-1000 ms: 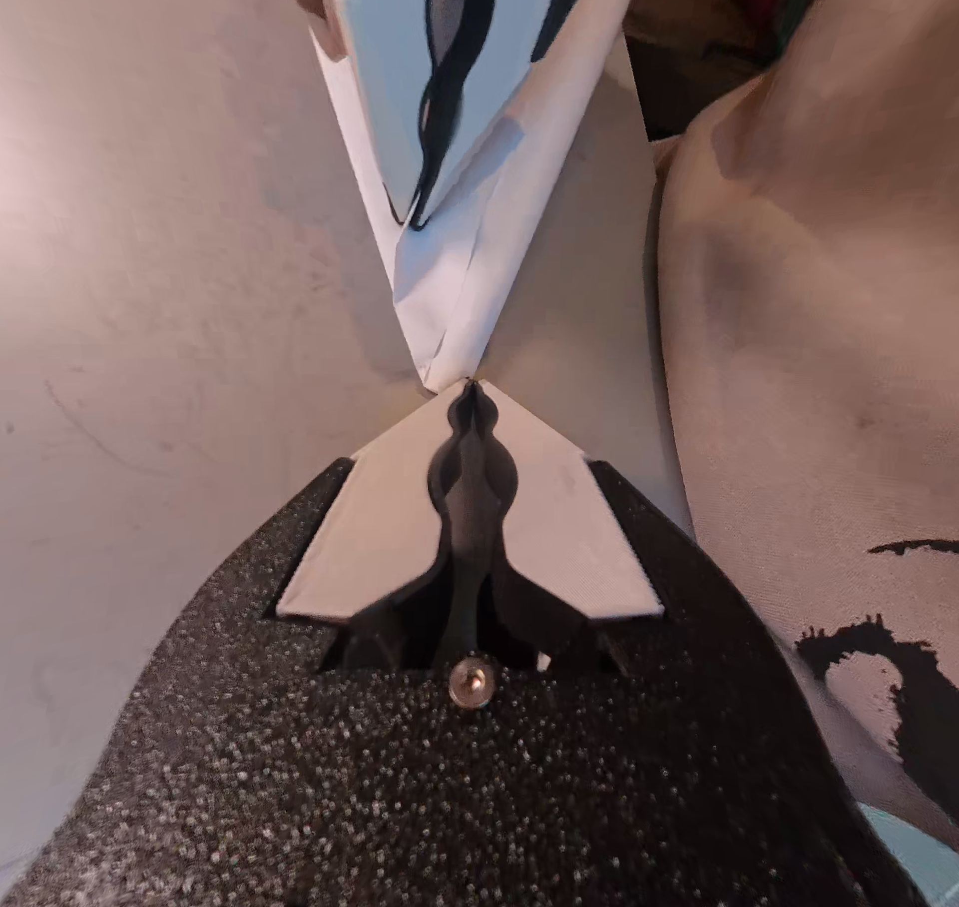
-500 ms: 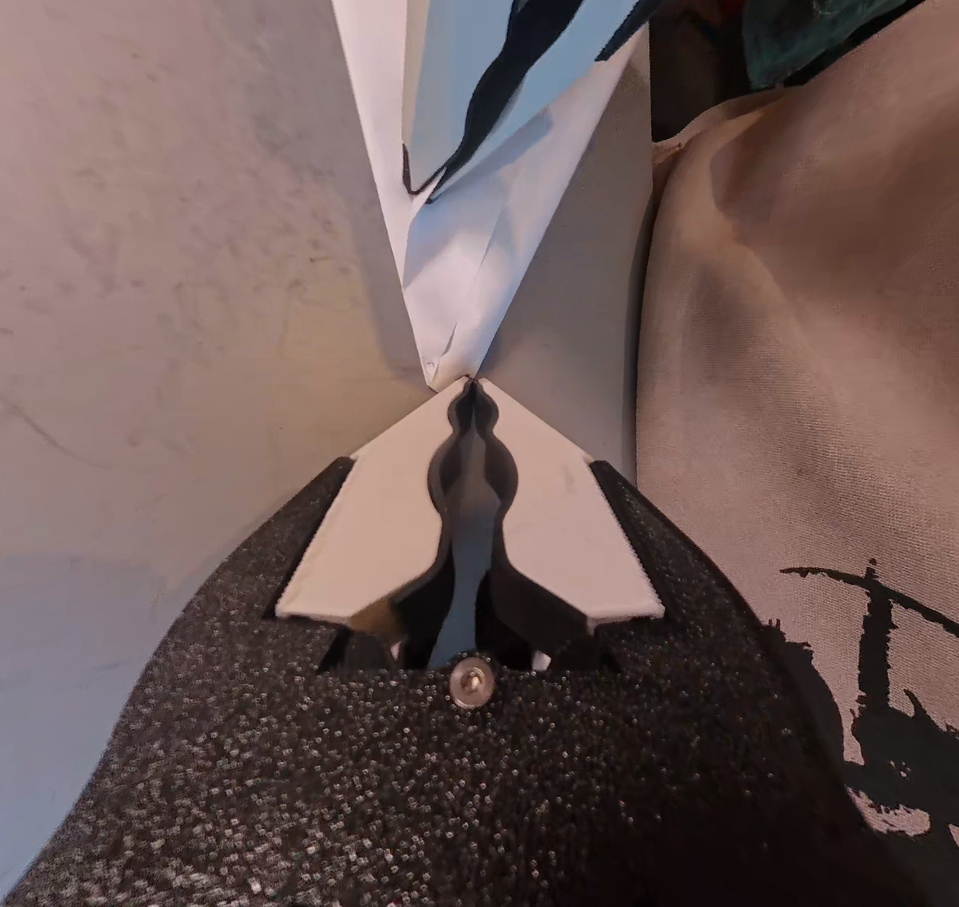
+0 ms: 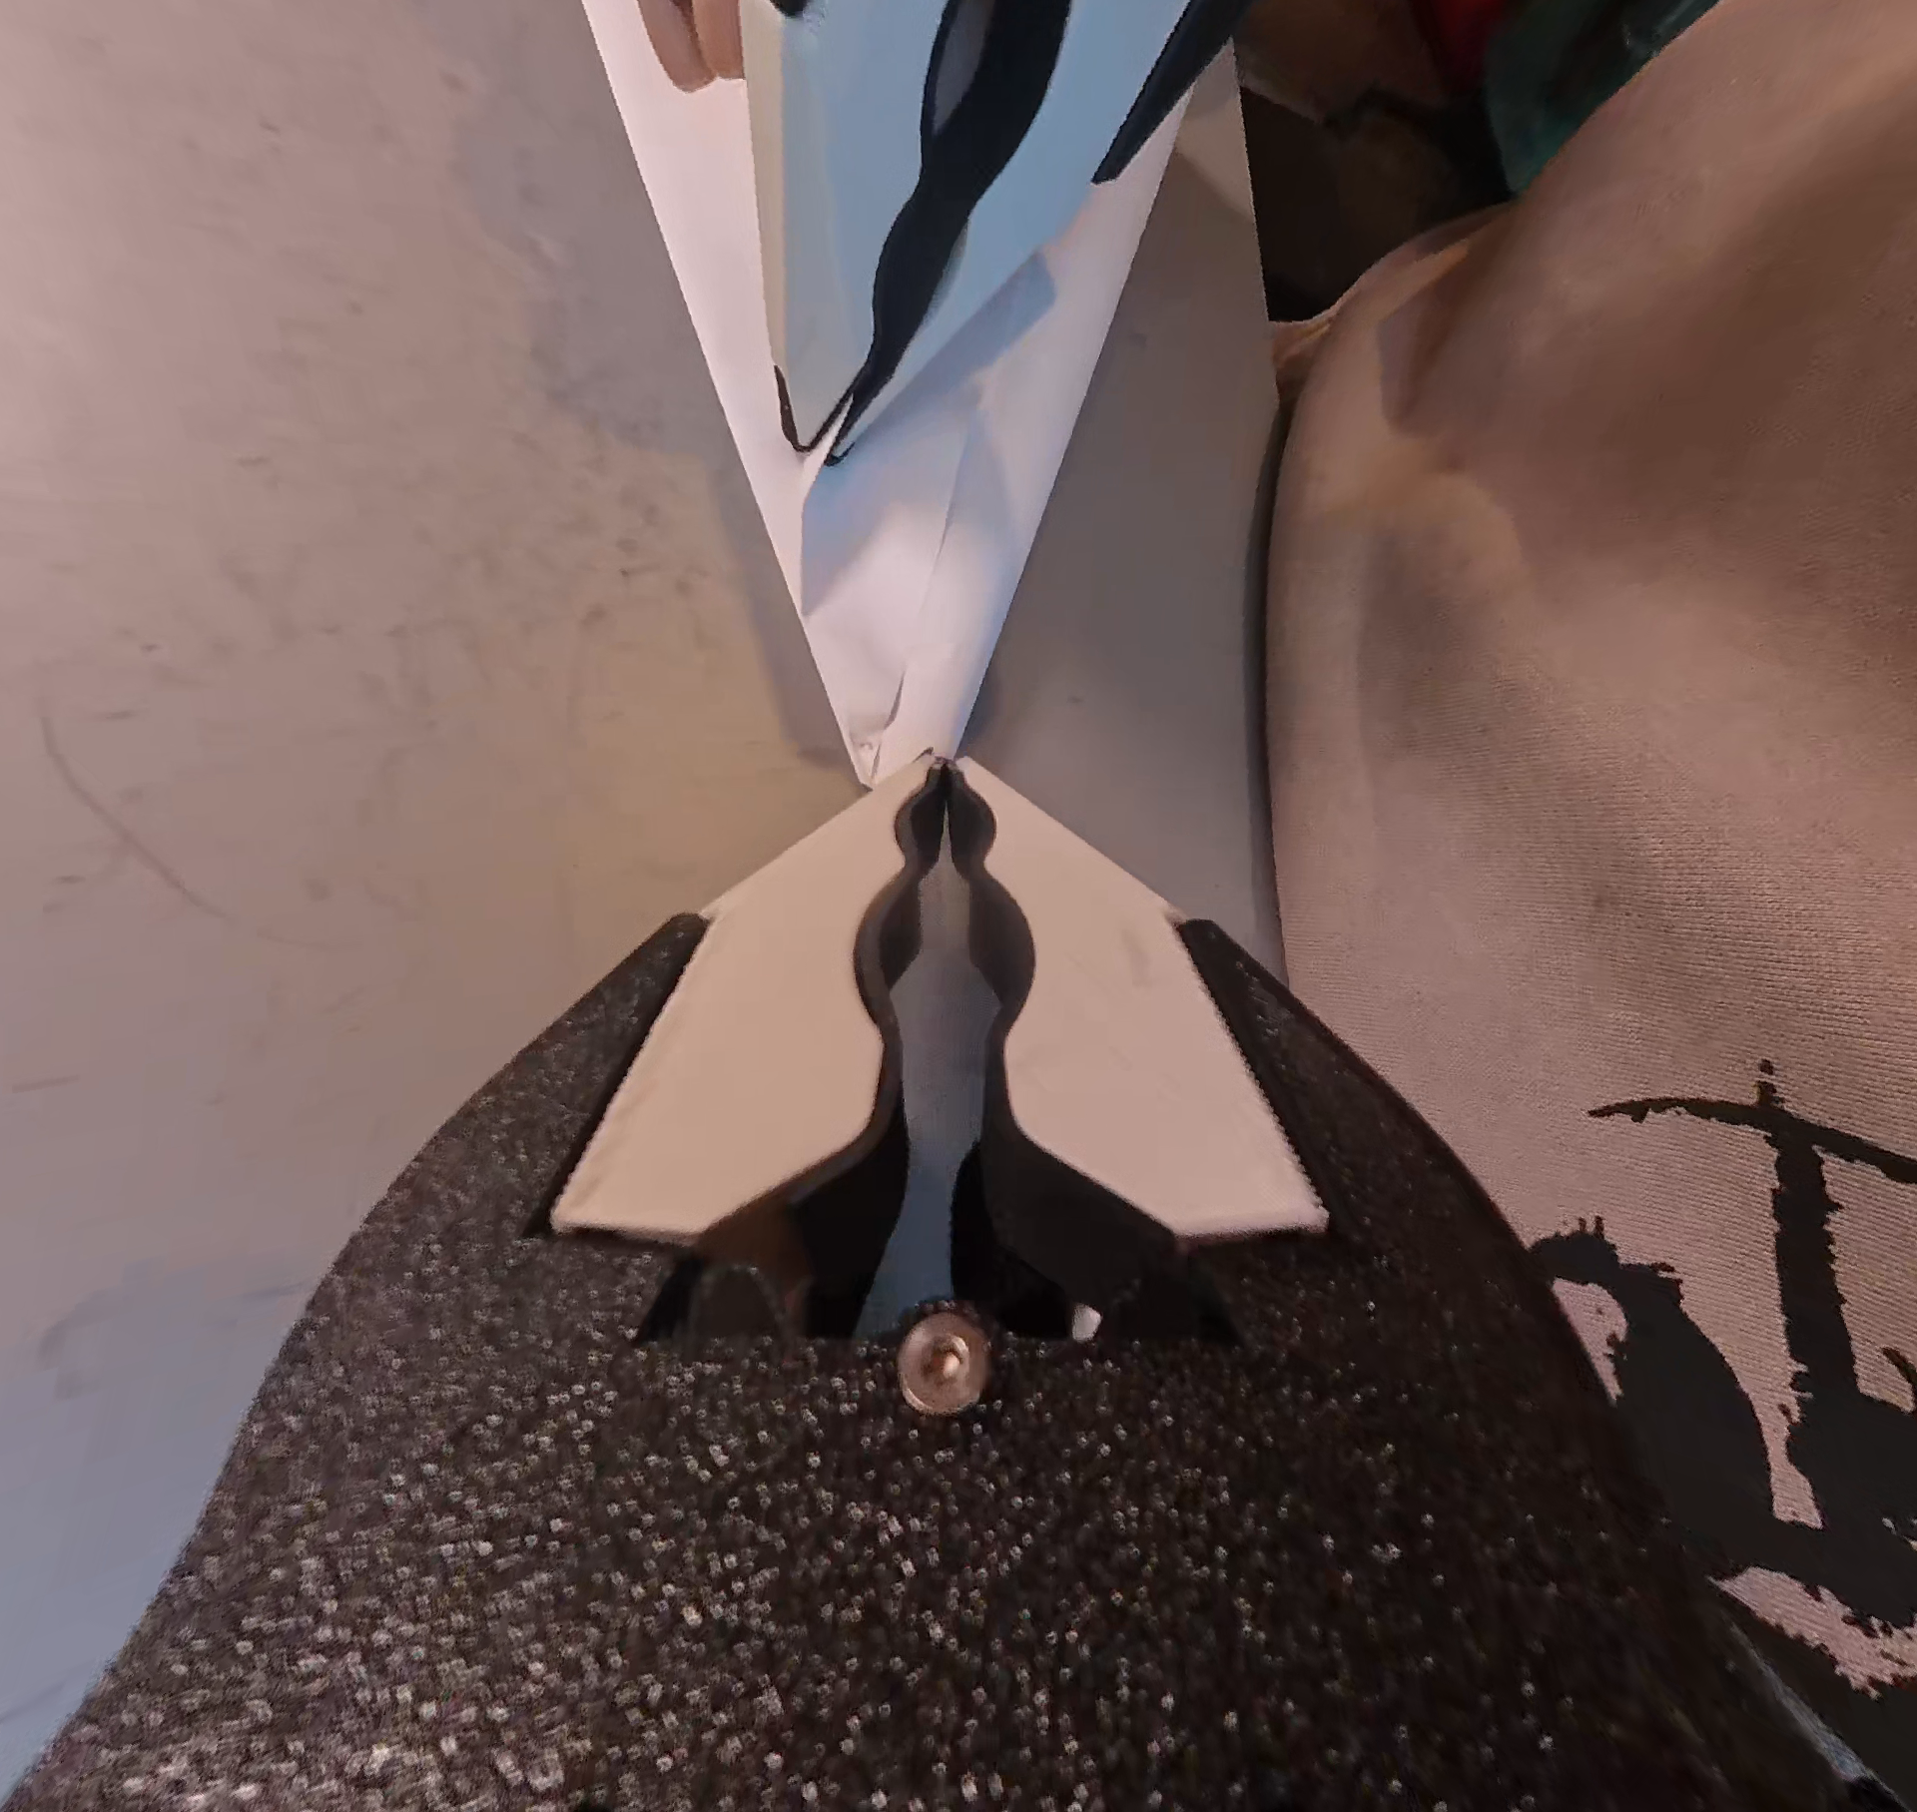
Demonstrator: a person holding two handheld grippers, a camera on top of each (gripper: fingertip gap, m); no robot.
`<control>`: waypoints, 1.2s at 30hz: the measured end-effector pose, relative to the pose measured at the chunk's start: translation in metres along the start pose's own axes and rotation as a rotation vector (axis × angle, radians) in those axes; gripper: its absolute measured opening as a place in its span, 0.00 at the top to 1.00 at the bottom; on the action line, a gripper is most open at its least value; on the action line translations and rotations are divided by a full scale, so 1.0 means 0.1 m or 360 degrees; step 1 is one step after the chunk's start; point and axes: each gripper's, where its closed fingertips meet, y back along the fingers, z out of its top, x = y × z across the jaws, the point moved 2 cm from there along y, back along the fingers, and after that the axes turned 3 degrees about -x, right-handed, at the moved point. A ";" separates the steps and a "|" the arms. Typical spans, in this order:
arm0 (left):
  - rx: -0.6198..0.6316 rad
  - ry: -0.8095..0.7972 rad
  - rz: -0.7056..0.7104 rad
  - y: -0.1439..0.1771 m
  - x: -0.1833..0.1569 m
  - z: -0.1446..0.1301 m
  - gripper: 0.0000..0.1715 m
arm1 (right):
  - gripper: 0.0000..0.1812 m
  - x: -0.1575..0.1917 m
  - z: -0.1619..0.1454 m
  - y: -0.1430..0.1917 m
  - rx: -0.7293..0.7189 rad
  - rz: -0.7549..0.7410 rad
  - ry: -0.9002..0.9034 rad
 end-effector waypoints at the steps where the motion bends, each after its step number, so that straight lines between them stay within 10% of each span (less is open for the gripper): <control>1: 0.0015 -0.0012 0.0012 -0.01 0.01 -0.01 1.00 | 1.00 0.00 0.00 0.00 -0.0002 -0.0001 -0.0002; 36: 0.0081 -0.0206 0.0252 -0.06 0.00 -0.09 1.00 | 1.00 -0.01 0.00 0.00 0.0000 0.0008 0.0031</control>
